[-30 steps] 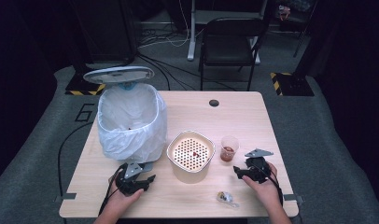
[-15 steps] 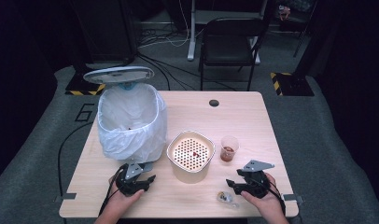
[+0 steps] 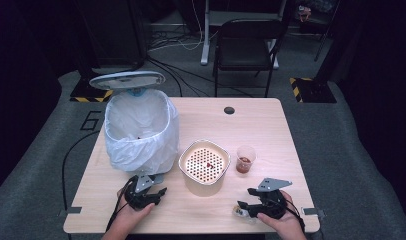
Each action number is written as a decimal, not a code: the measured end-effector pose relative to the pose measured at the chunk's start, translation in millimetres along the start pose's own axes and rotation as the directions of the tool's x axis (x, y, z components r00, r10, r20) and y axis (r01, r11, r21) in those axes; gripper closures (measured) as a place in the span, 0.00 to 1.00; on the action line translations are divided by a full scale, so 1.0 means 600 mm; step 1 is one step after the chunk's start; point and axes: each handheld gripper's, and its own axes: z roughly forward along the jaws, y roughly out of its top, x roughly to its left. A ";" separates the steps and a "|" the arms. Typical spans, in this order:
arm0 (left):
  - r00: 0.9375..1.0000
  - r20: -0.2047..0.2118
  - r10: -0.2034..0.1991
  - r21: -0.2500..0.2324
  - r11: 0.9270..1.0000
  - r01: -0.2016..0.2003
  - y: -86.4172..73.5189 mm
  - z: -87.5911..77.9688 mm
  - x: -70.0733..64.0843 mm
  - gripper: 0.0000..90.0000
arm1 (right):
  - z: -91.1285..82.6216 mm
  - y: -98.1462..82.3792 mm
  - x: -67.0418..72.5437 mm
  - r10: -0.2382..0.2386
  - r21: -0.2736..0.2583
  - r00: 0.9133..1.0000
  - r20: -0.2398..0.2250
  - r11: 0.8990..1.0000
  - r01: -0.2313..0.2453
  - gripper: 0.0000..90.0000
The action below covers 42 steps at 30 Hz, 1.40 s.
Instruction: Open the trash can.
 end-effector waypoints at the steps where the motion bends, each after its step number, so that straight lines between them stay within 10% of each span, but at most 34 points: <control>1: 1.000 0.000 -0.002 -0.001 1.000 0.002 0.000 0.000 0.000 0.41 | 0.001 0.000 0.002 -0.009 0.001 1.000 0.001 1.000 0.009 0.41; 16: 1.000 0.000 0.002 0.000 1.000 -0.002 0.000 0.000 0.000 0.41 | 0.029 -0.017 0.011 -0.085 0.072 0.996 -0.019 0.994 0.086 0.46; 42: 1.000 -0.006 -0.004 -0.004 1.000 0.004 -0.001 0.001 -0.003 0.41 | 0.040 -0.025 -0.003 -0.090 0.122 0.996 0.011 0.989 0.088 0.67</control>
